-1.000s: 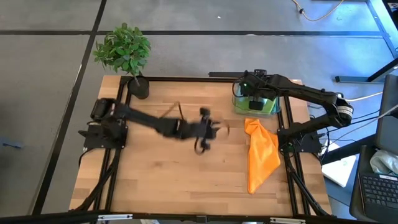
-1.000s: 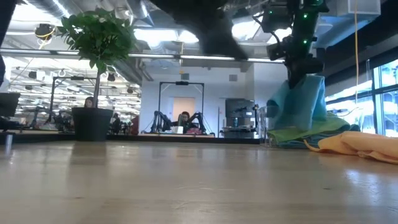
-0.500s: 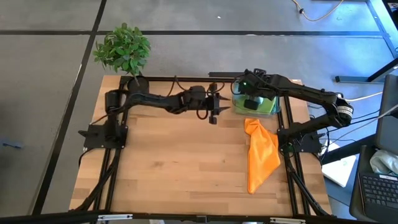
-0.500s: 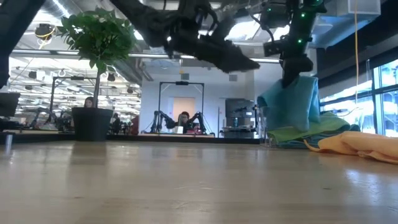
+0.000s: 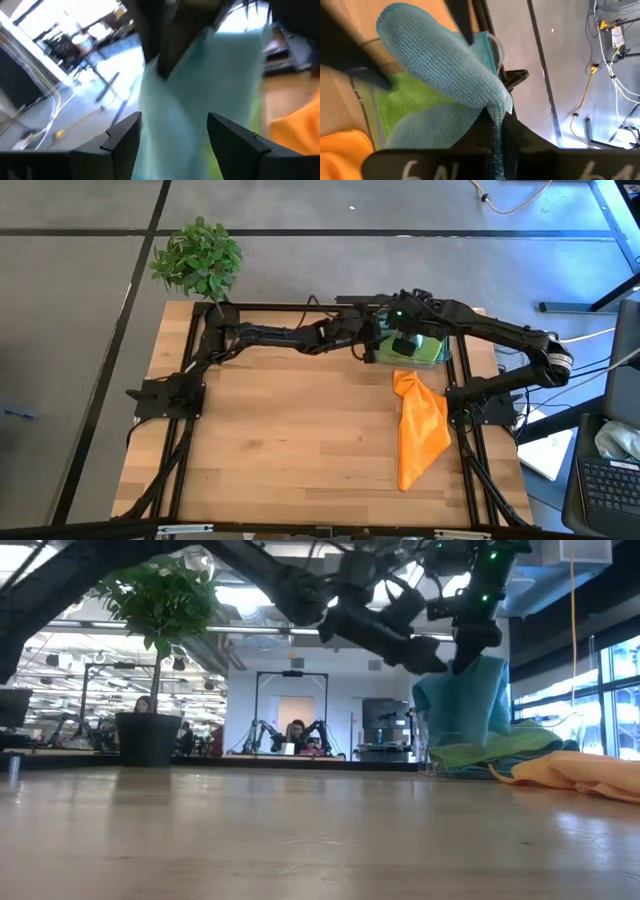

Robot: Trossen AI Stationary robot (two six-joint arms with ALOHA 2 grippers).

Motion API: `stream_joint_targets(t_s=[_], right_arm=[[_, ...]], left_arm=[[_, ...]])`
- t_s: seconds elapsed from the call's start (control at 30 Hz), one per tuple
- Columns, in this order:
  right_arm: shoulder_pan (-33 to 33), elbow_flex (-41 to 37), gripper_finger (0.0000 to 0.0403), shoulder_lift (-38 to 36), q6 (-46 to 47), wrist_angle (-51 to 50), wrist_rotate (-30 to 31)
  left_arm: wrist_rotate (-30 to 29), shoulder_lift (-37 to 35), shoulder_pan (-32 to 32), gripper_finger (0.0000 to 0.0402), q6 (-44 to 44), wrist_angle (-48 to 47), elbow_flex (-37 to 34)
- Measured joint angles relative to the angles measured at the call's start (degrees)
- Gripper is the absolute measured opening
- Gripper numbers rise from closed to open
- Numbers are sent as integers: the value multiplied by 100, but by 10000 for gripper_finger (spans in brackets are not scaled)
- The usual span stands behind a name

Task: Fold microfiber towels
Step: Put the folded light blue microfiber towel into the transparent bin

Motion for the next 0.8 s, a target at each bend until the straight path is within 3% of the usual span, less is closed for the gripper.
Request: stream_joint_targets(t_s=[0.23, 0.4, 0.8], right_arm=[[0, 13, 8, -639, 28, 85, -357], [2, 15, 8, -769, 30, -179, -381], [0, 10, 14, -726, 187, -430, -556]], left_arm=[[-107, 312, 140, 220, -66, -543, 583], [-154, 308, 123, 204, -25, -224, 600], [70, 298, 37, 64, 267, -178, 679]])
